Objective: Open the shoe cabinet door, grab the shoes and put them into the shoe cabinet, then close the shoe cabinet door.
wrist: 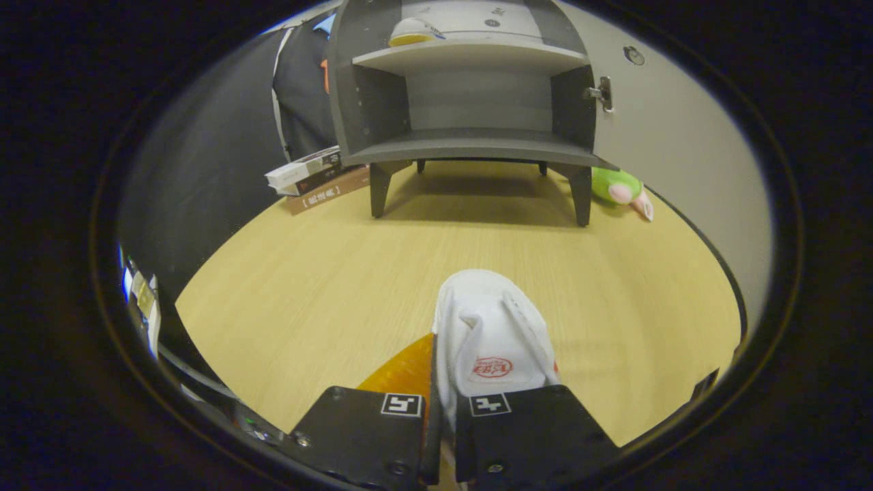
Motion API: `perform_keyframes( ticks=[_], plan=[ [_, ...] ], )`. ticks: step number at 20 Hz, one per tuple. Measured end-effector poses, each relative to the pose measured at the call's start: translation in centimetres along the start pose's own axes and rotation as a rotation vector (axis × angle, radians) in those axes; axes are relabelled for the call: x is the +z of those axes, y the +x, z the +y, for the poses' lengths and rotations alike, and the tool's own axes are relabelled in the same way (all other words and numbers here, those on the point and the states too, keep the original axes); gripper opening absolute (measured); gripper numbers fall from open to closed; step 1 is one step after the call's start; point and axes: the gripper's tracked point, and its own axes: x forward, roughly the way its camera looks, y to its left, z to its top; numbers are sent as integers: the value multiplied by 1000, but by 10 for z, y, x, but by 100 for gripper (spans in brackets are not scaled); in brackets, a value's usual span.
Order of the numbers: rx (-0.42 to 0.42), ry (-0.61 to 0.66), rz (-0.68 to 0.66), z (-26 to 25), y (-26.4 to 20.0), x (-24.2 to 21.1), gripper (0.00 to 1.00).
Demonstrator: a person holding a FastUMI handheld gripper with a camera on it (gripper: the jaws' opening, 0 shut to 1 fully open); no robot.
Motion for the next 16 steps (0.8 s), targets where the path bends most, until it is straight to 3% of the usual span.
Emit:
perform_keyframes(
  ticks=[6,16],
  plan=[
    [-8,-43,-112,16,-55,62,12],
    [-114,-70,-357,11,-153,230,12]
  ],
)
